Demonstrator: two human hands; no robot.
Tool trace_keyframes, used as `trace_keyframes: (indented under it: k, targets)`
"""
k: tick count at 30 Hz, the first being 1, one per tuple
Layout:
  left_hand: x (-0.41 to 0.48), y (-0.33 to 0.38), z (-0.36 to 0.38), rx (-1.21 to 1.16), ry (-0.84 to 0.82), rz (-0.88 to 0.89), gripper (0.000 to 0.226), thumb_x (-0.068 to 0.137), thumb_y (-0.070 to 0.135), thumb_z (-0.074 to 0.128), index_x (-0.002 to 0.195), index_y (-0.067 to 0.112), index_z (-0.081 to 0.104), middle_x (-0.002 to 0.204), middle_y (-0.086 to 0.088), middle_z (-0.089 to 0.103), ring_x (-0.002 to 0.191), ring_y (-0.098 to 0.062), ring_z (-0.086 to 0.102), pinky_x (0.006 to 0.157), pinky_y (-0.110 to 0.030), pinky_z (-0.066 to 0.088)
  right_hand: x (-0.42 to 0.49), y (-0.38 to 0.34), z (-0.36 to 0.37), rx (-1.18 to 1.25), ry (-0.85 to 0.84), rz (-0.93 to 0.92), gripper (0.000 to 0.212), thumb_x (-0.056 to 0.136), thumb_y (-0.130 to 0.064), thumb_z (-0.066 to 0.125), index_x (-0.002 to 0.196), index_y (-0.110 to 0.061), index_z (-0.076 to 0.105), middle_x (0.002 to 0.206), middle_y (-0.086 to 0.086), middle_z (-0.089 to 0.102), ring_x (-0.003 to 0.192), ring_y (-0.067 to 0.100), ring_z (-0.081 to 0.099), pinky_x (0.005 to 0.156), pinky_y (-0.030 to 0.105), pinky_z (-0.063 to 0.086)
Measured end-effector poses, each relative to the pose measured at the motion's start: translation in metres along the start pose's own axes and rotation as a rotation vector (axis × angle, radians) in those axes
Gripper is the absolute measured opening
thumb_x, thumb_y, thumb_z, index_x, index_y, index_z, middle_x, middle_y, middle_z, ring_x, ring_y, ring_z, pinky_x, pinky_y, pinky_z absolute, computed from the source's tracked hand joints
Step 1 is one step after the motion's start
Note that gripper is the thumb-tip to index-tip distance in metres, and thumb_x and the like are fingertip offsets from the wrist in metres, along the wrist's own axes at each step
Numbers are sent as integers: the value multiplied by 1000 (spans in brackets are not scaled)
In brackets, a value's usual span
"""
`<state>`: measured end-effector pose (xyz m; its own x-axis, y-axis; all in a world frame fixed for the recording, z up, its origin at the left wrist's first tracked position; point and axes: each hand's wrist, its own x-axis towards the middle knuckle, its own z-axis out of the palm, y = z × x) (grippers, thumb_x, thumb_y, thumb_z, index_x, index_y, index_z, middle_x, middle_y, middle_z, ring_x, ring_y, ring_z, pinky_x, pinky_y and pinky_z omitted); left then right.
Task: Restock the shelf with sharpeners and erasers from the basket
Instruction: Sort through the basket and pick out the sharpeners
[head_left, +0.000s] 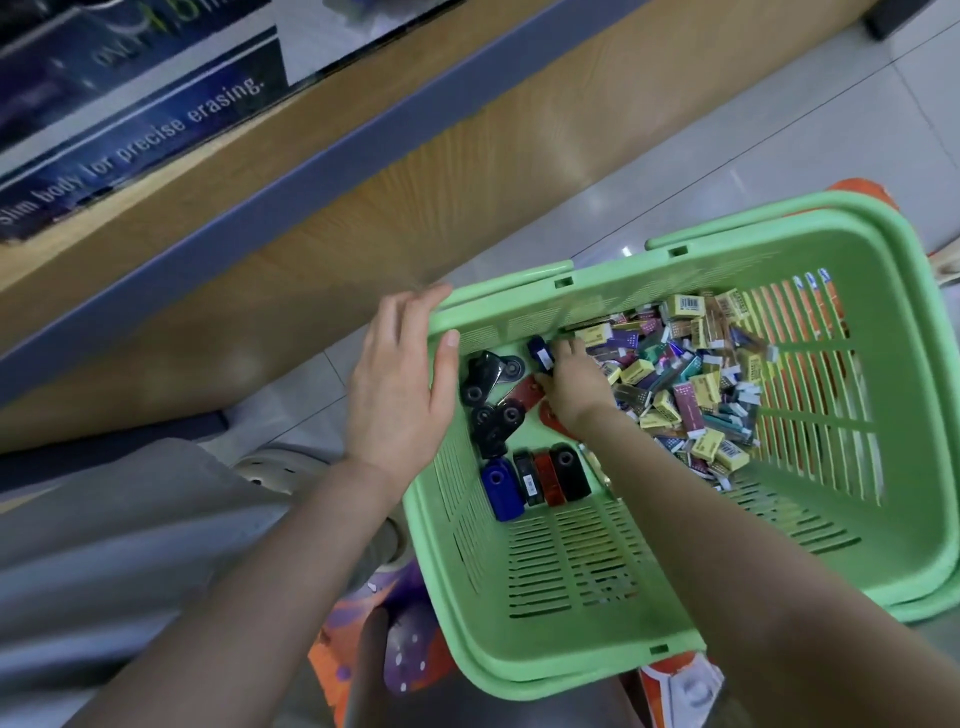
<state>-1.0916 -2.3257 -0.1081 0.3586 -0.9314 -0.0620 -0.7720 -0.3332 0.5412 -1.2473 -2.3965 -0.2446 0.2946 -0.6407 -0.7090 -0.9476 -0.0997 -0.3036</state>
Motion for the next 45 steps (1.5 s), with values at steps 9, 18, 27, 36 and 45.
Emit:
trace_keyframes:
  k: [9,18,27,36,45]
  targets:
    - [0,-1,0,11,6,2,40,95,23,36,129,6,50,115,-12,52,103,-16,47,85,-13,27,-15,0,9,563,167,68,41,98,-15,47,135,-4,33,119,15,59,101,26,59,86,35,49]
    - [0,-1,0,15,8,17,40,94,22,37,128,4,50,114,-15,52,104,-16,44,88,-14,26,-33,19,27,31,108,-109,43,102,-27,36,141,-11,35,138,9,42,128,24,35,108,34,26]
    - [0,0,0,30,9,17,41,94,22,37,128,5,50,113,-16,52,102,-17,44,86,-17,28,-33,28,20,-359,-138,-164,62,86,-47,61,129,-10,37,127,11,47,118,27,46,97,37,42]
    - [0,0,1,46,12,15,39,94,20,39,128,5,50,114,-16,52,104,-23,47,87,-24,32,-52,6,25,290,-222,-129,53,91,3,50,139,-15,37,127,11,52,110,22,53,101,30,42]
    - [0,2,0,51,2,14,40,94,23,38,127,4,50,113,-18,53,103,-31,52,87,-28,33,-54,44,-2,-120,85,-195,48,91,-5,52,136,-12,39,137,5,45,124,18,44,108,27,35]
